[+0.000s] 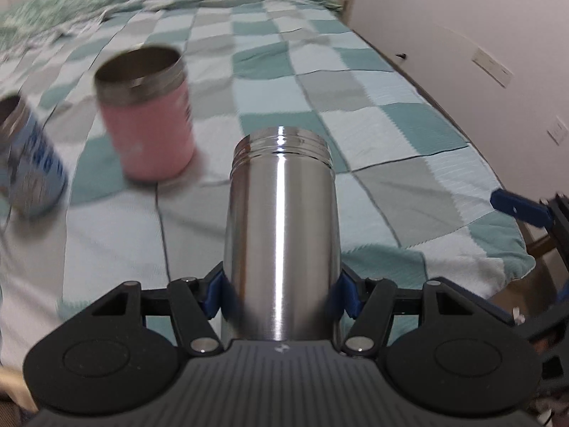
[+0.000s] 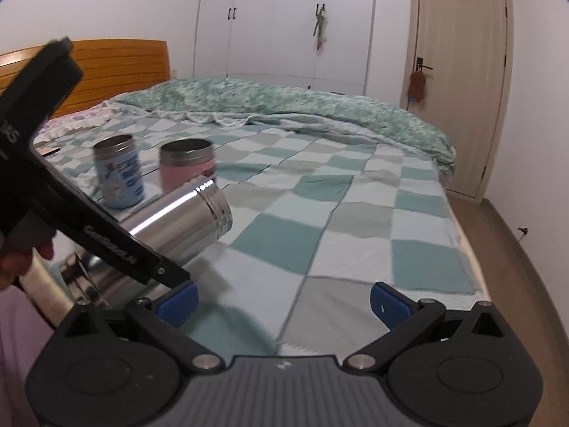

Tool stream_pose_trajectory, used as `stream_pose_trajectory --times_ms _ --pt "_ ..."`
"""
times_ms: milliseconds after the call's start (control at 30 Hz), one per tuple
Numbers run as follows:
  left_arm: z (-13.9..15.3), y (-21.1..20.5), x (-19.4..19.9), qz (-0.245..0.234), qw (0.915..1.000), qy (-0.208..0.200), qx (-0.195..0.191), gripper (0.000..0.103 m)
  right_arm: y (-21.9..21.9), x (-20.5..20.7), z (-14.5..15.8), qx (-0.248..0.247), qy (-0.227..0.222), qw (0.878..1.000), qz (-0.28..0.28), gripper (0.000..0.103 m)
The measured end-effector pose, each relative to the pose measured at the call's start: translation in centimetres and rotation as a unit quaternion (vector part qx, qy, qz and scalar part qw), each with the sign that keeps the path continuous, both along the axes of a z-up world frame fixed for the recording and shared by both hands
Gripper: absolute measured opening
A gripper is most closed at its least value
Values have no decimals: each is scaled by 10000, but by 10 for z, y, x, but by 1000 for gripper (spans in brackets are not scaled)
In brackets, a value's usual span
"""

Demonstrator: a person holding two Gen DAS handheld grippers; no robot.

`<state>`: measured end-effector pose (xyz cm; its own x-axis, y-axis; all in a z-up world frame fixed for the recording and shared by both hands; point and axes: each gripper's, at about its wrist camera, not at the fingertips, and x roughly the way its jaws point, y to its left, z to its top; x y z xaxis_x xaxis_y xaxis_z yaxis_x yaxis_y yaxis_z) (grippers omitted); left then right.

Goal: Flip cup upright
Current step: 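Close the right gripper around the silver bottle's body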

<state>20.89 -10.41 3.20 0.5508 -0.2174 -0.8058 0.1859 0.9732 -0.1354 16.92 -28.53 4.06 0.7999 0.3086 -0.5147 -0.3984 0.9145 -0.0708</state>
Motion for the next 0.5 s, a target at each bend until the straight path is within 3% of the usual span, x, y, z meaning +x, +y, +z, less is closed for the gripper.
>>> stream_pose_trajectory --times_ms 300,367,400,433,500 --pt "-28 -1 10 348 9993 130 -91 64 9 -5 -12 -33 196 9998 -20 103" --pt "-27 -1 8 261 9996 57 -94 76 10 -6 -11 -30 214 9998 -26 103" --pt "-23 1 6 225 9997 -11 -115 93 10 -7 -11 -33 217 9998 -24 103" --pt "-17 3 2 161 9997 -133 -132 103 10 -7 -10 -45 224 9997 -19 103" --pt "-2 12 -11 28 9986 -503 -171 103 12 -10 -6 -55 217 9997 -23 103"
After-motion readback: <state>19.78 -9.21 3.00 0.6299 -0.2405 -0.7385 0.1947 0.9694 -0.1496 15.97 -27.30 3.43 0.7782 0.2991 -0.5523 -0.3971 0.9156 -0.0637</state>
